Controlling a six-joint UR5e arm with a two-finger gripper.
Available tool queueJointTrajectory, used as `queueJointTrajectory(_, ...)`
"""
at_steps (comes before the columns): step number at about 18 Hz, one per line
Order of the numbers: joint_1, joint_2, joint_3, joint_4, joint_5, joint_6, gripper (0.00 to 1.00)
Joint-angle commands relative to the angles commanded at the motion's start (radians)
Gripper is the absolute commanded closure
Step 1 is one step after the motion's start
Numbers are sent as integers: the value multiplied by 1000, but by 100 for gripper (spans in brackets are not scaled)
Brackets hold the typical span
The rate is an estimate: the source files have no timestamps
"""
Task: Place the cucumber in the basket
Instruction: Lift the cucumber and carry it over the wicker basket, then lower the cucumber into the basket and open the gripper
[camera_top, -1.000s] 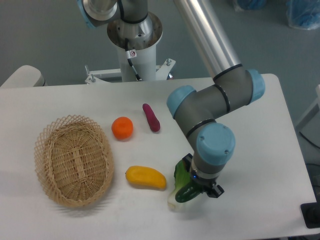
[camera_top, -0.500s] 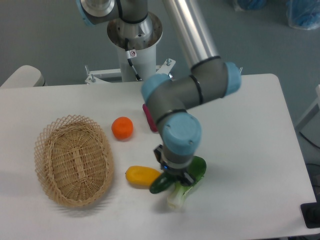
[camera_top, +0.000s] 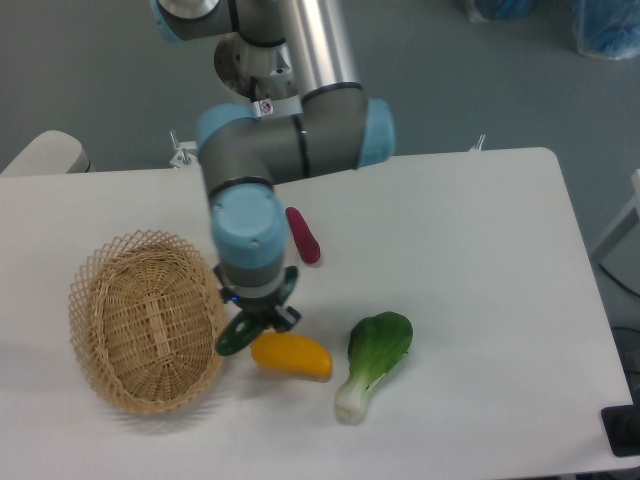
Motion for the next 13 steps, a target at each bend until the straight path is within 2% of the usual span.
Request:
queueJointTrajectory(8,-95,-14,-20,5,-2,-179,95)
queueJointTrajectory(13,-120,-58,-20,93,-26,-267,92)
